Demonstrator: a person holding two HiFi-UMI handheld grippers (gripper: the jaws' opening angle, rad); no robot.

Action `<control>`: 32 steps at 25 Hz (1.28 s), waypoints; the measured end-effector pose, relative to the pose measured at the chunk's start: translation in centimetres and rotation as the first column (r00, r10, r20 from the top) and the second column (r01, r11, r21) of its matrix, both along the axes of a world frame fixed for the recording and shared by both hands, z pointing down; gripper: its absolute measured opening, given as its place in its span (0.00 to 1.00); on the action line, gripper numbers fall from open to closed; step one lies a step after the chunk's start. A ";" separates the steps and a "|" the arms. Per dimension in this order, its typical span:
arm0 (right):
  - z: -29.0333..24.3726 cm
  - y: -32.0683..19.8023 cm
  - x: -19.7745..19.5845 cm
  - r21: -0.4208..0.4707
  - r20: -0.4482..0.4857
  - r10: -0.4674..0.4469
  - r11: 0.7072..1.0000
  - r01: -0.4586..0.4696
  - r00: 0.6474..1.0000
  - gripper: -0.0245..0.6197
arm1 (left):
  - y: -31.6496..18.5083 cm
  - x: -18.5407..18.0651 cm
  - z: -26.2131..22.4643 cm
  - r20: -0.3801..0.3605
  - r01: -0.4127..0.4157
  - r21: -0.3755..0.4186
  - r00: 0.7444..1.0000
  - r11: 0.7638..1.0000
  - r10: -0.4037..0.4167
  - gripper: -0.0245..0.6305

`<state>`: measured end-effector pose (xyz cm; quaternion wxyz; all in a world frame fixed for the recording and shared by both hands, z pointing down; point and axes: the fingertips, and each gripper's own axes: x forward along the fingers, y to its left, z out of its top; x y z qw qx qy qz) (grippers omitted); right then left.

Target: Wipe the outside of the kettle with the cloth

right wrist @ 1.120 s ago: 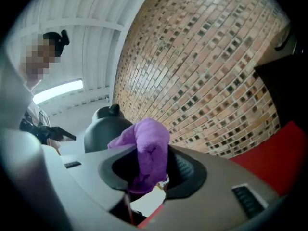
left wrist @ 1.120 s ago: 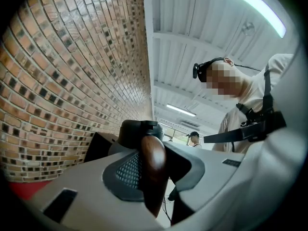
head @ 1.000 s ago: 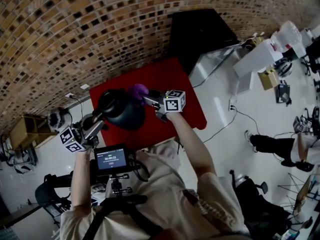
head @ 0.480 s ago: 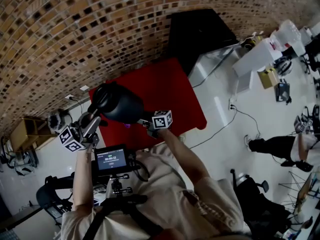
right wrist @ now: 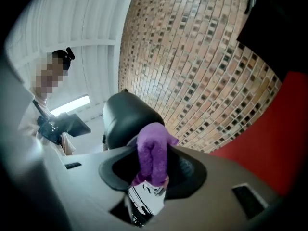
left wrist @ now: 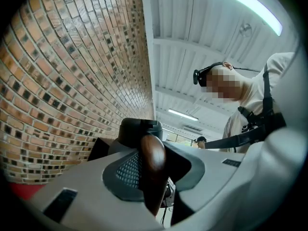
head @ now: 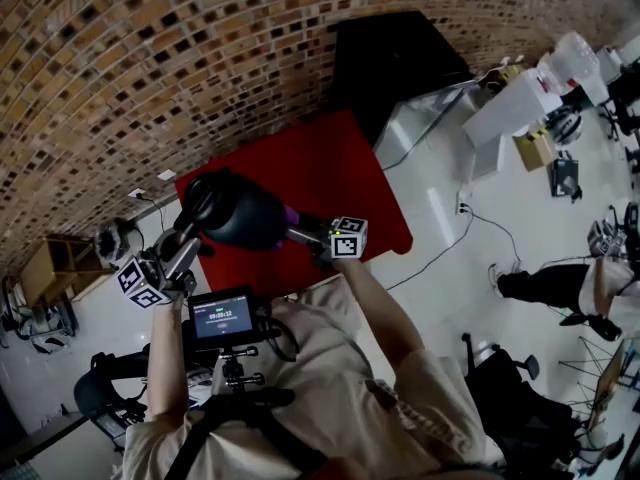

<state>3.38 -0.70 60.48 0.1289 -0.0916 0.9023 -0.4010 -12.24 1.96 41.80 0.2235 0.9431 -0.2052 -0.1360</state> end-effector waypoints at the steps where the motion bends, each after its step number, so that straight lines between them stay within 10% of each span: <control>1: -0.8 -0.5 1.3 0.002 0.026 0.027 1.000 -0.027 0.999 0.29 | 0.0 -0.3 -0.1 -0.020 0.009 -0.002 1.000 1.000 -0.009 0.19; 5: -4.3 -3.8 8.0 -0.096 0.233 0.236 0.971 -0.219 0.943 0.29 | -0.1 -1.5 -0.4 -0.025 0.056 0.004 0.998 0.998 -0.056 0.19; 7: -3.4 -4.4 8.9 -0.101 0.167 0.276 0.960 -0.262 0.947 0.29 | -0.3 -2.0 -0.1 -0.007 0.070 0.003 0.998 0.998 -0.070 0.19; 12: 2.9 0.5 -0.3 -0.091 -0.139 0.074 0.992 -0.087 0.987 0.29 | -0.4 -2.5 0.2 -0.032 0.082 -0.022 0.996 0.996 -0.083 0.19; 18: 1.5 3.7 -6.4 0.033 -0.180 -0.080 0.996 0.087 0.980 0.29 | -0.5 -1.4 0.9 0.039 0.083 -0.010 0.996 0.996 -0.083 0.19; 23: -2.3 0.9 1.3 -0.026 0.012 0.056 0.998 -0.056 0.998 0.29 | 0.3 -2.4 0.1 -0.012 0.096 -0.005 0.995 0.995 -0.096 0.19; 26: -5.7 -2.5 7.2 -0.118 0.198 0.246 0.967 -0.226 0.949 0.28 | 0.5 -3.4 -0.8 -0.036 0.105 0.006 0.994 0.994 -0.105 0.19; 32: 2.3 -2.2 1.7 -0.203 -0.024 0.152 0.967 -0.154 0.988 0.29 | 1.0 -3.5 -1.0 -0.078 0.050 0.005 0.996 0.999 -0.049 0.19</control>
